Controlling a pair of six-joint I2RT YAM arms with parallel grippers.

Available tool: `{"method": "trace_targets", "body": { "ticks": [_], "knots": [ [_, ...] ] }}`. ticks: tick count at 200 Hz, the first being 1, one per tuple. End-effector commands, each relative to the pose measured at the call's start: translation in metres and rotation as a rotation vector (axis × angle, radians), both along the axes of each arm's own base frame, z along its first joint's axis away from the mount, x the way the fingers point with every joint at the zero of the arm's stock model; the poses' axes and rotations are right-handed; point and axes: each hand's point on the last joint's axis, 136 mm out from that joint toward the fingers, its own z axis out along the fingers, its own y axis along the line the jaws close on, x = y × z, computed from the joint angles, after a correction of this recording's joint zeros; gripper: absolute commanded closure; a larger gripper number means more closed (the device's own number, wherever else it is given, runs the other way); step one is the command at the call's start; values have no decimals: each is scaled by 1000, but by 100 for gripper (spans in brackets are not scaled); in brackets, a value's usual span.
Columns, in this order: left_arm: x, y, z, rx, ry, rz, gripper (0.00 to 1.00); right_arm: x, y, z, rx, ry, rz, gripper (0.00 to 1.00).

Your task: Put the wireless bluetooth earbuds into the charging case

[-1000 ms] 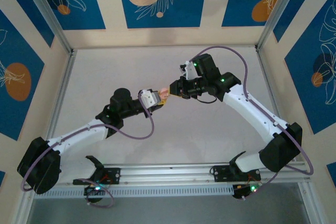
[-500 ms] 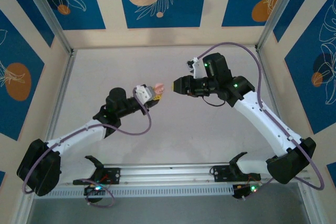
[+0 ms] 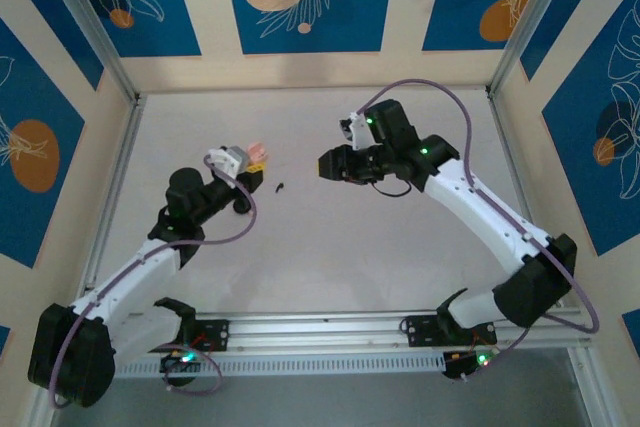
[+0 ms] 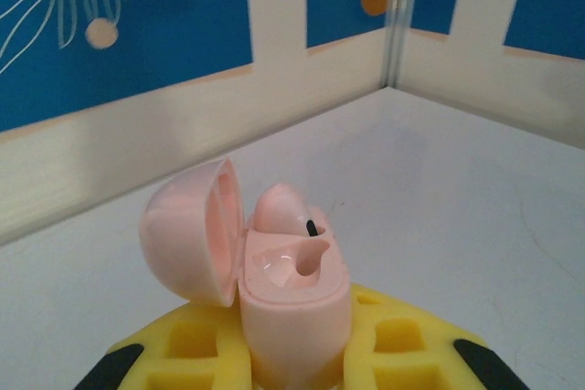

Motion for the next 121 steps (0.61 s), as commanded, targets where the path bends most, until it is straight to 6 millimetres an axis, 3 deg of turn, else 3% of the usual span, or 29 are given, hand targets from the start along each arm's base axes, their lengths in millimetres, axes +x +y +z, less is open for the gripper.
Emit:
{"method": "trace_targets", "body": {
  "ticks": [1, 69, 121],
  "knots": [
    [0, 16, -10, -36, 71, 63, 83, 2, 9, -1, -31, 1, 34, 54],
    [7, 62, -25, -91, 170, 242, 83, 19, 45, -37, -123, 72, 97, 49],
    [6, 86, -35, -126, 226, 329, 83, 39, 72, -62, -184, 97, 123, 47]
  ]
}}
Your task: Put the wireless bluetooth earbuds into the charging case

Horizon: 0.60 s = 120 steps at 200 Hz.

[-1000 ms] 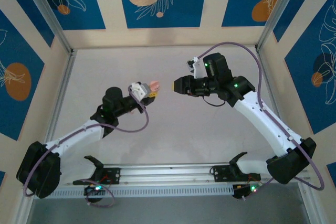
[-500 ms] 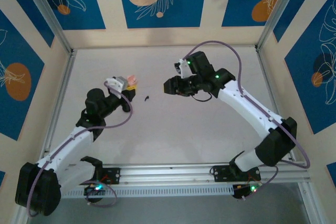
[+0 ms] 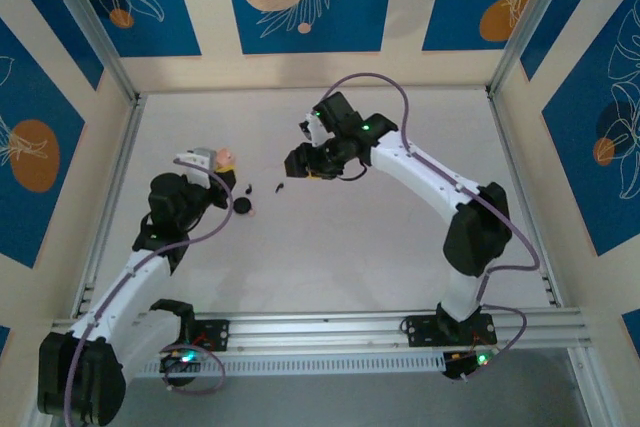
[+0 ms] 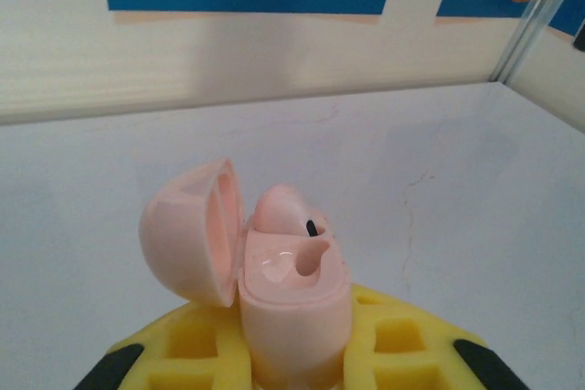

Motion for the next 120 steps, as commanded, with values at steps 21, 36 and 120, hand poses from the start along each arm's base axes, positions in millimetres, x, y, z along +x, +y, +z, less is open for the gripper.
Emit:
{"method": "trace_targets", "body": {
  "ticks": [21, 36, 120],
  "knots": [
    [-4, 21, -7, -28, 46, 89, 83, 8, 22, -18, -61, 12, 47, 47],
    [-5, 27, -8, -24, 53, 114, 83, 11, 29, -27, -87, 20, 60, 46],
    [-6, 38, -12, -23, 77, 150, 83, 11, 62, -75, -125, 93, 137, 46]
  ]
}}
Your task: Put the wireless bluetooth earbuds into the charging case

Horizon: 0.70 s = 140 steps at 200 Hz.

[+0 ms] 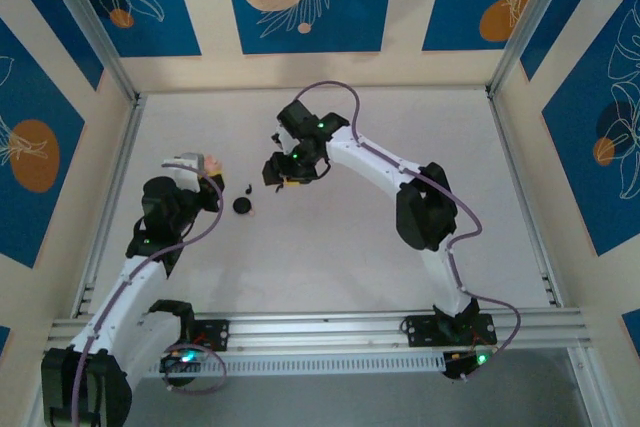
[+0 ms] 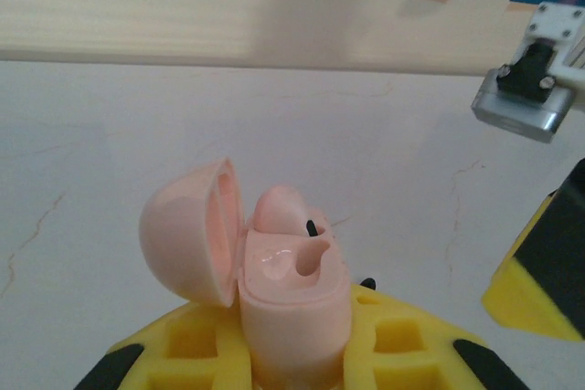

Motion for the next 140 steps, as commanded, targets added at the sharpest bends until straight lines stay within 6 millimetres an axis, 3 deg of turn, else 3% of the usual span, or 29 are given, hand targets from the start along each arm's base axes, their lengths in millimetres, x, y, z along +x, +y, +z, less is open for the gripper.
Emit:
{"method": "trace_targets", "body": {
  "ticks": [1, 47, 79, 140],
  "knots": [
    [0, 8, 3, -8, -8, 35, 83, -9, 14, -4, 12, 23, 59, 46],
    [0, 10, 2, -9, -4, 41, 83, -17, 39, -29, 13, -2, 182, 47],
    [-2, 11, 5, -3, -15, 42, 83, -17, 45, -48, -2, 21, 186, 54],
    [-4, 11, 7, -2, -21, 40, 83, -27, 56, -75, -25, 46, 210, 58]
  ]
}}
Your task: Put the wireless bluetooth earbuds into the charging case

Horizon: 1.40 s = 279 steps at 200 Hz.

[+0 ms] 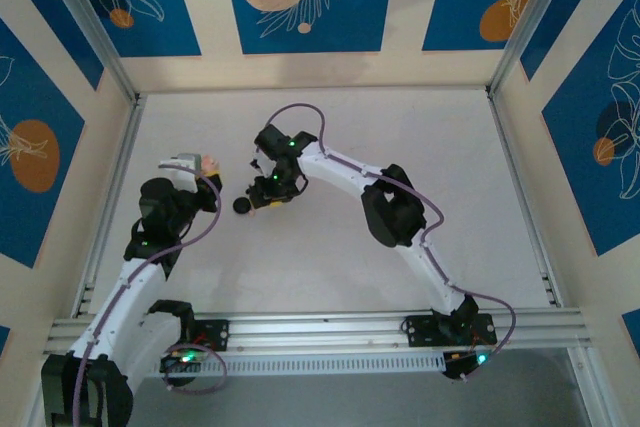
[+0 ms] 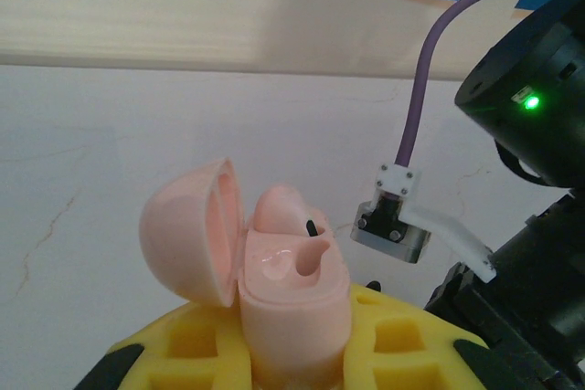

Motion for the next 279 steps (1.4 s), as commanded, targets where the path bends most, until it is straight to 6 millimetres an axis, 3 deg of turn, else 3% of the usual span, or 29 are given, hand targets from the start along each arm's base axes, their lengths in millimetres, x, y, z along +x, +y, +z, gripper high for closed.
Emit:
{"method": "trace_targets", "body": {
  "ticks": [1, 181, 238, 279],
  "knots": [
    [-1, 7, 2, -2, -9, 25, 83, -7, 12, -4, 24, 7, 35, 58],
    [-2, 8, 12, 21, -31, 25, 82, 5, 36, -54, -21, -27, 53, 58],
    [-2, 8, 15, 31, -36, 19, 82, 5, 26, -75, -133, -89, 80, 63],
    [-3, 6, 16, 28, -37, 12, 82, 13, 11, -72, -221, -150, 61, 69]
  ]
}}
